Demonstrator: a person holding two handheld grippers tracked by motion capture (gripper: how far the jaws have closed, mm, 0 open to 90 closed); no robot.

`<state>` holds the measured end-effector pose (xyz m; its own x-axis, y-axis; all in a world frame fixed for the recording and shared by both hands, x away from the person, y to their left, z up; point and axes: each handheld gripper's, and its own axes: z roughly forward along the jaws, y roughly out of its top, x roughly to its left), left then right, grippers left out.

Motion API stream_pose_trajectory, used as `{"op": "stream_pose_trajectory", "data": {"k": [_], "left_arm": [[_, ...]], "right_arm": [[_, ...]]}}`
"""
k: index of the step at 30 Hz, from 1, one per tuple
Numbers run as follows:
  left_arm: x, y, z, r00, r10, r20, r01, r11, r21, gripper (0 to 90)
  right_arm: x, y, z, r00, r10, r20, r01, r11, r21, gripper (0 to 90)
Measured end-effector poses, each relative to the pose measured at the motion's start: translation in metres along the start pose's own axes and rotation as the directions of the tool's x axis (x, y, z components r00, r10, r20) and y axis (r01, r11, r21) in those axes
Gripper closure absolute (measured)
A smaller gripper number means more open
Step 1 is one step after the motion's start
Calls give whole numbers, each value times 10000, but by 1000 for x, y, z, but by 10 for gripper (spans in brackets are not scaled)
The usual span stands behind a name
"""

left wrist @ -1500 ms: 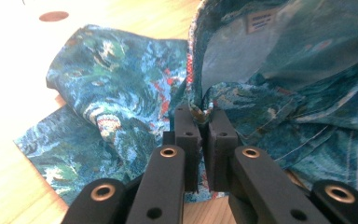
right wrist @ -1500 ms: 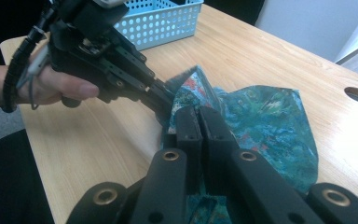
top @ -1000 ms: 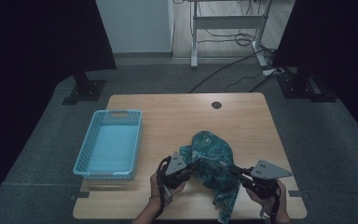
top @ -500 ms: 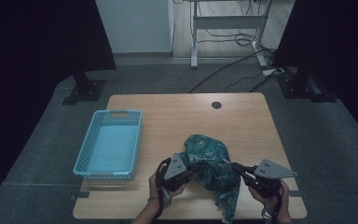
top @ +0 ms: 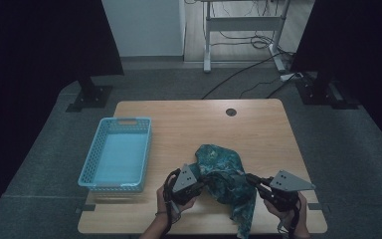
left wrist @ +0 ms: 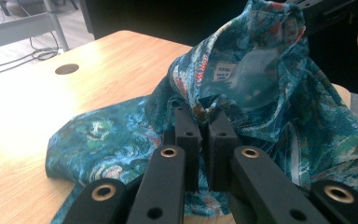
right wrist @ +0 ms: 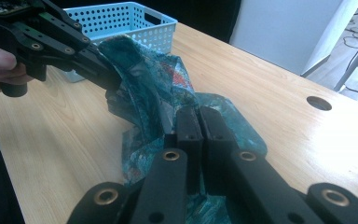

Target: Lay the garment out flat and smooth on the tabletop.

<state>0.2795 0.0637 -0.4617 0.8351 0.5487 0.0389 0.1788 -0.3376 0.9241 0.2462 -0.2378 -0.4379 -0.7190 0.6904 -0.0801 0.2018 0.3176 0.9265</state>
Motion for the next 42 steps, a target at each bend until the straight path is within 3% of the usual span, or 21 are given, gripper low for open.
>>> {"op": "stream_pose_trajectory", "data": {"k": [42], "left_arm": [[-8,10,-15,9995,303,-60,-305,9991,-283,855]], "right_arm": [[4,3,2,9999,-50,155,52,9999,-97,875]]}}
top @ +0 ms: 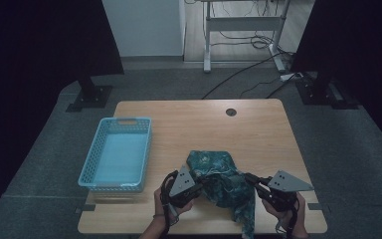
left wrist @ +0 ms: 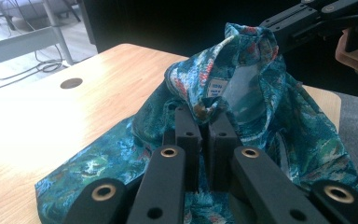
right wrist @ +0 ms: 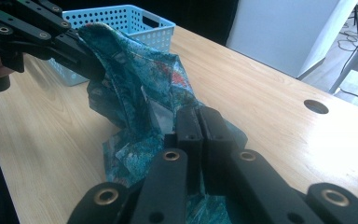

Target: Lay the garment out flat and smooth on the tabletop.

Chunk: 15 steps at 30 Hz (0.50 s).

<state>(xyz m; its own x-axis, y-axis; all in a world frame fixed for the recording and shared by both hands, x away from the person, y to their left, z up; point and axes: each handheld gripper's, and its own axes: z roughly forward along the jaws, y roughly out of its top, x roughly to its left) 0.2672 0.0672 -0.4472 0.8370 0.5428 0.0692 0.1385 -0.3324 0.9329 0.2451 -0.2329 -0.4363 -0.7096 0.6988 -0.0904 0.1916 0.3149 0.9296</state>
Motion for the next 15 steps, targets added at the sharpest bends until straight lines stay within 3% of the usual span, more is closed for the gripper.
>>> {"op": "stream_pose_trajectory", "data": {"k": [15], "left_arm": [[-4,7,-10,9998,172,-101,-174,9995,-249,855]], "right_arm": [[3,5,-1,9998,-165,57,166,9997,-186,878]]}}
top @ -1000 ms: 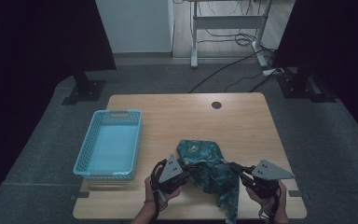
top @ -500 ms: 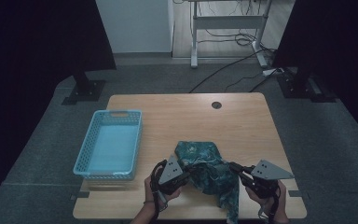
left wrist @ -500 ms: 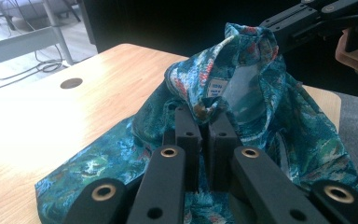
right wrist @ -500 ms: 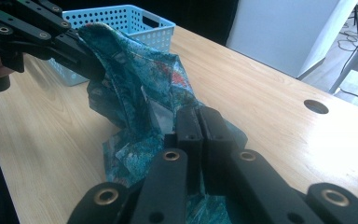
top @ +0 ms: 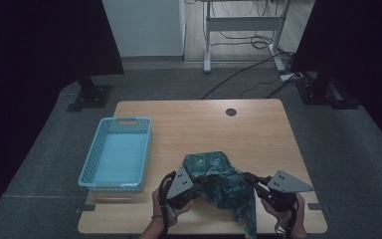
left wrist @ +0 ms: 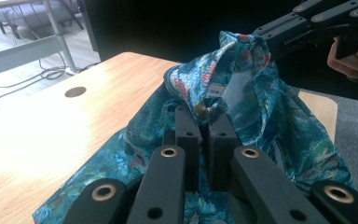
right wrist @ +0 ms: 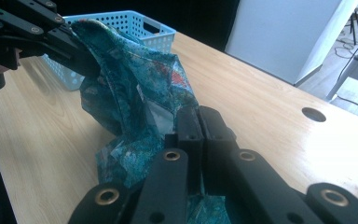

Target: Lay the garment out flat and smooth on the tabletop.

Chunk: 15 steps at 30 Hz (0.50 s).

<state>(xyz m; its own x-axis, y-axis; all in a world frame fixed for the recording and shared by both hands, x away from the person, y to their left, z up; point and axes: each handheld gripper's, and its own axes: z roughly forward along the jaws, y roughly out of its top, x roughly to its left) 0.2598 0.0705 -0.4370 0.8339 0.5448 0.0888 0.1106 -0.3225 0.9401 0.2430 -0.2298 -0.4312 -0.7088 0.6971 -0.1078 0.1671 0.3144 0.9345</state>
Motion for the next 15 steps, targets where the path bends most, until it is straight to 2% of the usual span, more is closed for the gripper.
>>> {"op": "stream_pose_trajectory", "data": {"k": [15], "left_arm": [[-2,4,-5,10000,45,-47,-46,9999,-117,855]], "right_arm": [[2,7,-2,9999,-148,34,148,9998,-155,878]]}}
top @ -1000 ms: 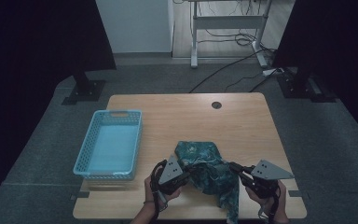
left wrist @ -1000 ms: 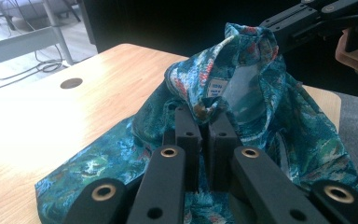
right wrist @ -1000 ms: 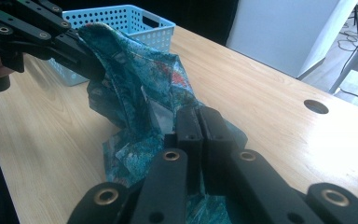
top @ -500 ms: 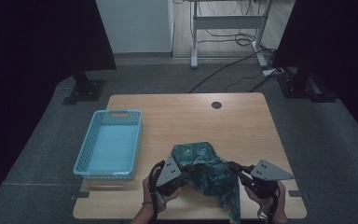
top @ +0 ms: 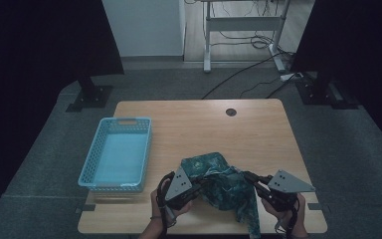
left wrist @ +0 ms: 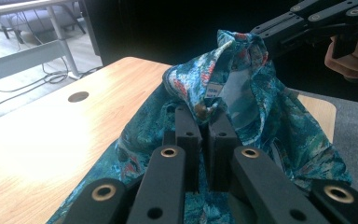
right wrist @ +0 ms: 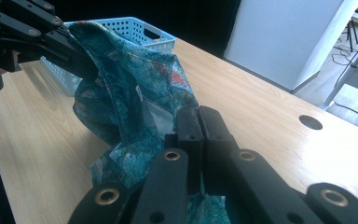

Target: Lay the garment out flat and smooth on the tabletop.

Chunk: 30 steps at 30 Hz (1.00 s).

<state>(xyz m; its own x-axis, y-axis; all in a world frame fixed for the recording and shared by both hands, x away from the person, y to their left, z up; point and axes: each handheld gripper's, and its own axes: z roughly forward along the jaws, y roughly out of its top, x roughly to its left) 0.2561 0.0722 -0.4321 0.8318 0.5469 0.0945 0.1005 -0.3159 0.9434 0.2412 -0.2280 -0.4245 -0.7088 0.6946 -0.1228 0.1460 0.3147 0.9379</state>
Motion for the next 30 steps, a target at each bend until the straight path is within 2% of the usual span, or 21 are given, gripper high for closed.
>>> {"op": "stream_pose_trajectory", "data": {"k": [14,18,21,30], "left_arm": [[1,11,-10,9999,80,-82,-82,9995,-306,855],[2,20,-14,9997,193,-166,-199,9990,-393,855],[3,24,-16,9995,248,-196,-257,9986,-458,855],[1,31,-17,9990,372,-227,-382,9982,-457,855]], "right_arm": [[2,11,-8,9999,-115,40,116,9995,-298,880],[4,23,-10,9990,-426,122,428,9988,-239,880],[4,29,-12,9987,-478,153,483,9981,-379,880],[5,32,-16,9985,-498,218,508,9975,-482,881]]}}
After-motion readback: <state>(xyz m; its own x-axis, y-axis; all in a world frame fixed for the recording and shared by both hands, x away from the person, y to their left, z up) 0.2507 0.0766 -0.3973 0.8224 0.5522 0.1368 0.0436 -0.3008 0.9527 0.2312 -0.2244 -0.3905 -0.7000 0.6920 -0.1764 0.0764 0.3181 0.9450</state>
